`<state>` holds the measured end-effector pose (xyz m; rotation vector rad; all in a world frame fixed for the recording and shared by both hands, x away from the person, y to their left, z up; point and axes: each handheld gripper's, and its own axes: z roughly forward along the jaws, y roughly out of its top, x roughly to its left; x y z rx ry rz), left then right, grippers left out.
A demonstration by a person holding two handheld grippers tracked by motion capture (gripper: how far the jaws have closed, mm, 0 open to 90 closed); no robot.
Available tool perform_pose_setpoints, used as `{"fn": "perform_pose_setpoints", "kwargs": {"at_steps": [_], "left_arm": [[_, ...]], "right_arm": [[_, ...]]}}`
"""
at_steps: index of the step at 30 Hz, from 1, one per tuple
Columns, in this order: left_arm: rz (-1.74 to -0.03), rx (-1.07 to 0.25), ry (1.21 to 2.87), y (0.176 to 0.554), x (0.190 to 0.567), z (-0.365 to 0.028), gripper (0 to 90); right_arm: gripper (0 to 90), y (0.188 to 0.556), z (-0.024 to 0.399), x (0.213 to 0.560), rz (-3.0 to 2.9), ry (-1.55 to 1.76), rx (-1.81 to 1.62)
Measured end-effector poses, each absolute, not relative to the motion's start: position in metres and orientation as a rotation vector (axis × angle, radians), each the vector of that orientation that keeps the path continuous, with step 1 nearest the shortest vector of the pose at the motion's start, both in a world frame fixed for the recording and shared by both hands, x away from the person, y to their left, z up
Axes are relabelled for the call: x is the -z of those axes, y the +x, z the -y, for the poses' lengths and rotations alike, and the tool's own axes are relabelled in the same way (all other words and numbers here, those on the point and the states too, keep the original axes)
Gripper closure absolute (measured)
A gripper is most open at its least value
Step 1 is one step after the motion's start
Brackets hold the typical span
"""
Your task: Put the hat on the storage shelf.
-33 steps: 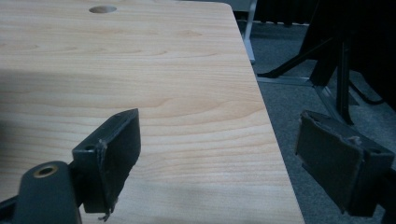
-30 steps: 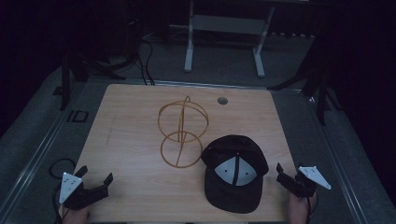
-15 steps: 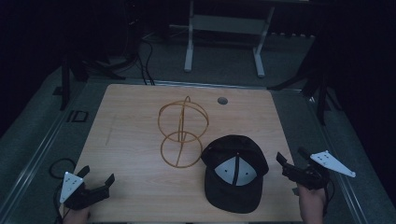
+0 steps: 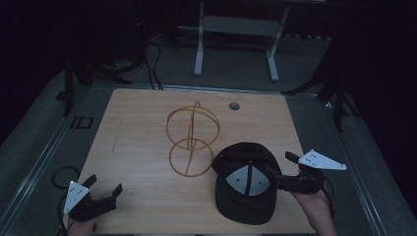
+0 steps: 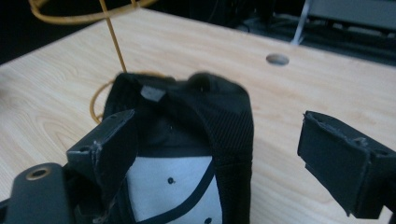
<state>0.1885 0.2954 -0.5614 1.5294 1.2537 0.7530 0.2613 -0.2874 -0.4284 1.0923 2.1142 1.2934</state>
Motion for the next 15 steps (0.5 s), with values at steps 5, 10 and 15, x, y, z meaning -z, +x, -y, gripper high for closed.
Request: {"fn": "perform_pose_setpoints", "kwargs": {"at_steps": [5, 10, 15], "left_arm": [[-1.254, -0.723, 1.523, 0.189, 0.560, -0.293, 1.8], [-1.247, -0.681, 1.544, 0.189, 0.560, -0.288, 1.8], [-1.259, -0.648, 1.608, 0.192, 0.559, -0.280, 1.9]], "right_arm": [[16.3, 0.270, 0.281, 0.439, -2.144, 1.116, -1.209], [32.1, 0.278, 0.268, 0.450, -2.186, 1.111, -1.078], [50.6, 0.284, 0.256, 0.464, -2.213, 1.131, -0.945]]}}
